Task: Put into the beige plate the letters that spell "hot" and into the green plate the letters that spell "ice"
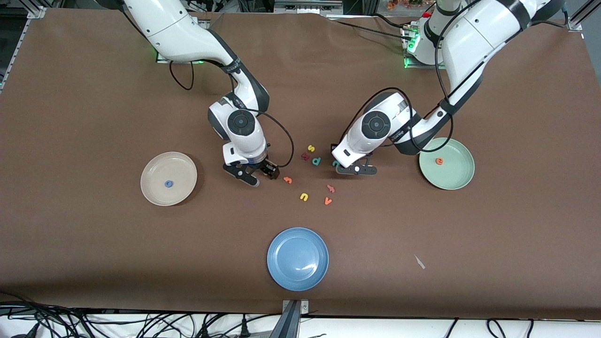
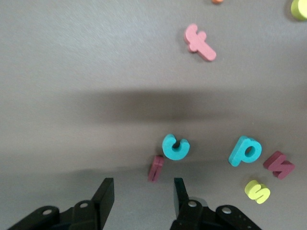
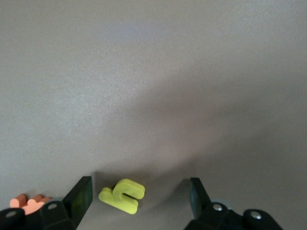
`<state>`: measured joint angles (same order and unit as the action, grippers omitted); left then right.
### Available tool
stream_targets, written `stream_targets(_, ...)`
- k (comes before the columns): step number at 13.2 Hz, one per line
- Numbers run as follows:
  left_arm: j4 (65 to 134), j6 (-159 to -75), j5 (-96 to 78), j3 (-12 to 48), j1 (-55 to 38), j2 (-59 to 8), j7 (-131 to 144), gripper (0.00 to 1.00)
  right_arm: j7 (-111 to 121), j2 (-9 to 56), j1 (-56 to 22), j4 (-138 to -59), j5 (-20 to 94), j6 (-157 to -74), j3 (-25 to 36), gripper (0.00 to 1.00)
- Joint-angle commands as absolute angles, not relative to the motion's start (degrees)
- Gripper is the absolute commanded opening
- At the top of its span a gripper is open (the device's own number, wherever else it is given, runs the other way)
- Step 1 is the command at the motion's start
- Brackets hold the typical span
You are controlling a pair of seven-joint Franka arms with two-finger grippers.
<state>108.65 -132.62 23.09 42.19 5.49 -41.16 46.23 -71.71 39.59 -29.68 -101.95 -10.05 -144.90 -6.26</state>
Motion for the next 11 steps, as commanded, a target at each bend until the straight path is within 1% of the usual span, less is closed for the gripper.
stream_targets(1, 107.67, -132.71, 22.67, 42.28, 5.02, -43.41, 44.47, 0.56, -73.48, 41.39, -30.50, -99.85, -11.60, -145.20, -5.71, 0.90)
stream_targets(3, 107.67, -132.71, 24.52, 40.26, 3.35, -43.51, 44.73, 0.54, -74.44, 42.10, -30.59, -98.97, -11.69, -145.20, -5.71, 0.90)
stream_targets(5, 107.32, -132.80, 24.52, 40.17, 3.16, -43.77, 44.82, 0.53, -74.70, 42.45, -30.85, -98.79, -11.95, -145.20, -5.63, 0.90)
stream_targets(6, 105.84, -132.98, 24.61, 40.17, 3.08, -45.07, 45.35, 0.52, -75.93, 42.45, -31.02, -98.88, -12.04, -145.20, -5.63, 0.90)
stream_targets(7, 104.69, -133.15, 24.52, 40.17, 2.90, -45.78, 45.53, 0.52, -76.72, 42.80, -31.37, -98.79, -12.13, -145.20, -5.71, 0.86)
stream_targets(8, 104.24, -133.15, 24.43, 40.08, 2.38, -45.88, 45.53, 0.51, -76.73, 42.98, -31.38, -98.79, -12.13, -145.28, -5.63, 0.80)
stream_targets(10, 104.15, -133.15, 24.43, 40.08, 2.29, -45.97, 45.53, 0.45, -76.90, 43.07, -31.46, -98.88, -12.74, -145.28, -5.71, 0.64)
stream_targets(11, 104.15, -133.15, 24.43, 40.08, 2.29, -45.97, 45.53, 0.40, -76.99, 43.07, -31.46, -98.79, -12.83, -145.28, -5.71, 0.61)
